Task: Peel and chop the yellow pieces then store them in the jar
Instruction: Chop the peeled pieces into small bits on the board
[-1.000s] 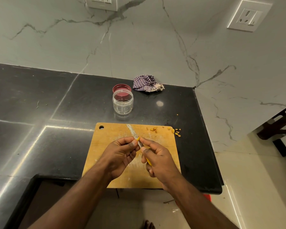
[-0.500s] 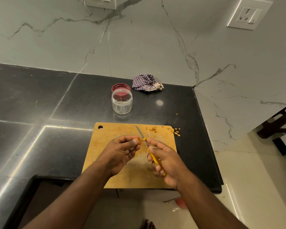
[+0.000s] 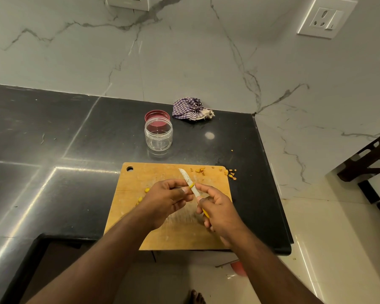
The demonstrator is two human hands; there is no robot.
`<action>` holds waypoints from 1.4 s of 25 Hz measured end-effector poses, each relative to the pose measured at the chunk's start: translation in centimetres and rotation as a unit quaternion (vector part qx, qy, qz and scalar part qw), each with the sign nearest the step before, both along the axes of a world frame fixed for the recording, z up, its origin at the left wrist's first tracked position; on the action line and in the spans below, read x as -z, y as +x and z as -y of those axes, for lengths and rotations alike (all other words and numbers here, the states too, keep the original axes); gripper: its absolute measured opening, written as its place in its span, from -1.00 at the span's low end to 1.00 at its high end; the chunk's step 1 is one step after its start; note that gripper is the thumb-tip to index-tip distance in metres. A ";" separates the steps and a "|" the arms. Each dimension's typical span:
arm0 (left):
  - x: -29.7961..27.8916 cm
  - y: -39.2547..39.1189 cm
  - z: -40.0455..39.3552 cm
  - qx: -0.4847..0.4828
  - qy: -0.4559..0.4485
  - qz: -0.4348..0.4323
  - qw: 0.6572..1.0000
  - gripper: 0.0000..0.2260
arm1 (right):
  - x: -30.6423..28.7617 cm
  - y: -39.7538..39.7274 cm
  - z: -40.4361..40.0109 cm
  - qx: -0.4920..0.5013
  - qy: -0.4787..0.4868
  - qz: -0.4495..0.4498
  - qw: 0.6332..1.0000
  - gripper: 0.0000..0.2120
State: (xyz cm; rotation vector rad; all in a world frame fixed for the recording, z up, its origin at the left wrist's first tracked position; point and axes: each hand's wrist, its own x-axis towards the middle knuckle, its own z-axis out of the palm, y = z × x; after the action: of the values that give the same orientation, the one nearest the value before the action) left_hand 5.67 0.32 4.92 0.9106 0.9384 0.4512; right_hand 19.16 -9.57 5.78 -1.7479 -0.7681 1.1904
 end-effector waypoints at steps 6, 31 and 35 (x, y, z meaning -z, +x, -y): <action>0.6 0.2 -0.3 -0.031 0.134 -0.102 0.985 -0.92 | 0.6 0.4 0.0 -0.022 0.002 0.124 0.992 -0.65; -0.1 -3.9 -3.5 0.028 0.389 -0.343 0.854 -0.77 | 1.2 0.7 2.4 -0.075 -0.046 0.345 0.934 -0.59; 0.5 -5.4 -3.5 0.051 0.388 -0.368 0.843 -0.80 | 1.1 0.9 1.1 -0.093 -0.053 0.373 0.922 -0.57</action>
State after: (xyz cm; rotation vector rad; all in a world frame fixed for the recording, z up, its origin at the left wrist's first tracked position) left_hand 0.26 3.78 4.46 1.9586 1.4225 0.3901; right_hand 20.08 -10.68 4.65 -2.2863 -1.3547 0.6563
